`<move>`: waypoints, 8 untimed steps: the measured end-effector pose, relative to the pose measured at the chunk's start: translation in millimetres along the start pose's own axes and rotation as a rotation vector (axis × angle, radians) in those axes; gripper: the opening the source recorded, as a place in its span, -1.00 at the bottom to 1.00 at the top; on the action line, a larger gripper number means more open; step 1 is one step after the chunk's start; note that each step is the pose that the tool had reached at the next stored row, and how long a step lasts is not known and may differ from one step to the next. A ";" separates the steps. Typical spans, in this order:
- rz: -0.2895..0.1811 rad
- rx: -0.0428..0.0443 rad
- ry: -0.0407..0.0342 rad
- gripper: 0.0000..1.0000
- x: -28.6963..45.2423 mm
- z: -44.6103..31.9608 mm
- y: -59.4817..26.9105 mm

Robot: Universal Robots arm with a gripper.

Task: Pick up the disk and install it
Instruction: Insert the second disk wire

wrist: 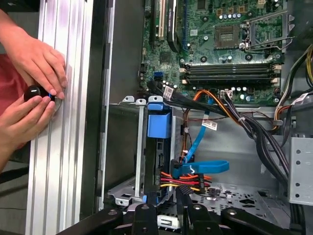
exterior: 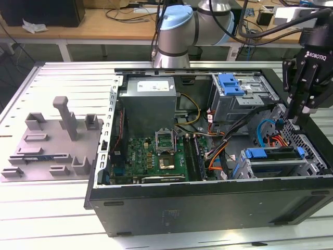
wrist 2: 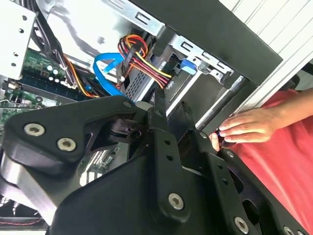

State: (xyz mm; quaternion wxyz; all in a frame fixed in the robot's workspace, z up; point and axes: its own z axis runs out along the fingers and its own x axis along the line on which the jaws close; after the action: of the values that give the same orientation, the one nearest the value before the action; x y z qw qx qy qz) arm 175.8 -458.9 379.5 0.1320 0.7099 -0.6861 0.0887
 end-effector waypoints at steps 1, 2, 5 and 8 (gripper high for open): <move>0.000 0.0000 0.0012 -0.40 -0.7 1.4 -0.1; 0.000 -0.0001 0.0016 -0.40 -1.5 2.3 -0.2; 0.000 -0.0003 0.0059 -0.40 -4.9 3.0 3.4; 0.000 -0.0004 0.0085 -0.40 -5.6 3.8 8.2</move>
State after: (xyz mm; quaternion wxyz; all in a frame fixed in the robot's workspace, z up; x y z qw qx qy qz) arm 167.1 -454.9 374.7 0.1350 0.7093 -0.6857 0.0917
